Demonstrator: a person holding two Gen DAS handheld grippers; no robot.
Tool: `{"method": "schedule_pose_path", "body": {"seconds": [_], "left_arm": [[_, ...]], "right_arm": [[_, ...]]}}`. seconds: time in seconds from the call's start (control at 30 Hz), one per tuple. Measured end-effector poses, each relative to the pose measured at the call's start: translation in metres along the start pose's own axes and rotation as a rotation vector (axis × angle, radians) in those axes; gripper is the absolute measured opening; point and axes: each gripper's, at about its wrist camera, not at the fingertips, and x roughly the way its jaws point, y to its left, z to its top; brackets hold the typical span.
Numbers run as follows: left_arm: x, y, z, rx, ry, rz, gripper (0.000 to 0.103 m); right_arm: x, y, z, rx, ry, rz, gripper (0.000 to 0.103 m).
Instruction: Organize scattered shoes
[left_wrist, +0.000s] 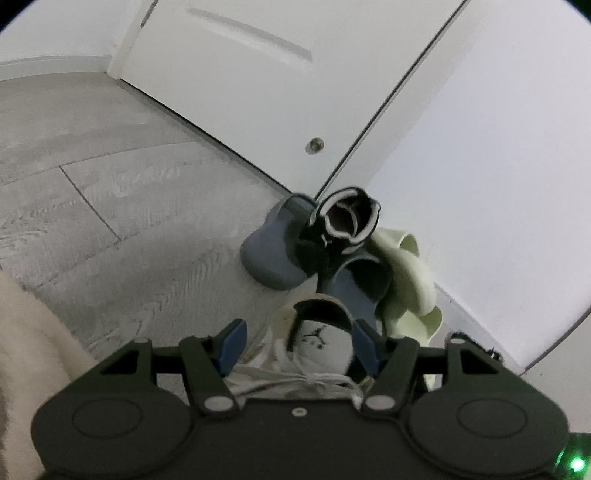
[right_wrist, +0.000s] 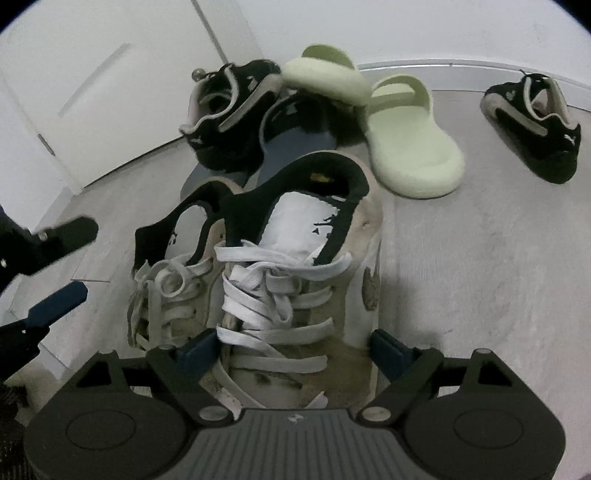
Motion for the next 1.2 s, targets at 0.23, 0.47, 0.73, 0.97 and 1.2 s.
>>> {"method": "schedule_pose_path", "body": {"seconds": [0.23,0.47,0.73,0.97,1.2], "left_arm": [[-0.014,0.010,0.015,-0.038,-0.059,-0.030,0.065],[-0.016,0.025,0.021,-0.091,-0.072,-0.011,0.066],[-0.010,0.009,0.014,0.006,-0.038,-0.014,0.067],[-0.006,-0.025,-0.002,0.175,0.014,-0.062,0.067],[0.010,-0.050,-0.011,0.254,0.055,-0.051,0.067]], "right_arm": [[0.016,0.038,0.001,0.018,0.064,0.064,0.088],[0.044,0.092,-0.003,-0.163,0.081,0.183,0.084],[0.003,0.043,0.001,-0.196,0.017,0.253,0.093],[-0.063,-0.071,0.022,-0.095,-0.284,0.077,0.101],[-0.054,-0.139,0.027,0.178,-0.342,0.036,0.098]]}}
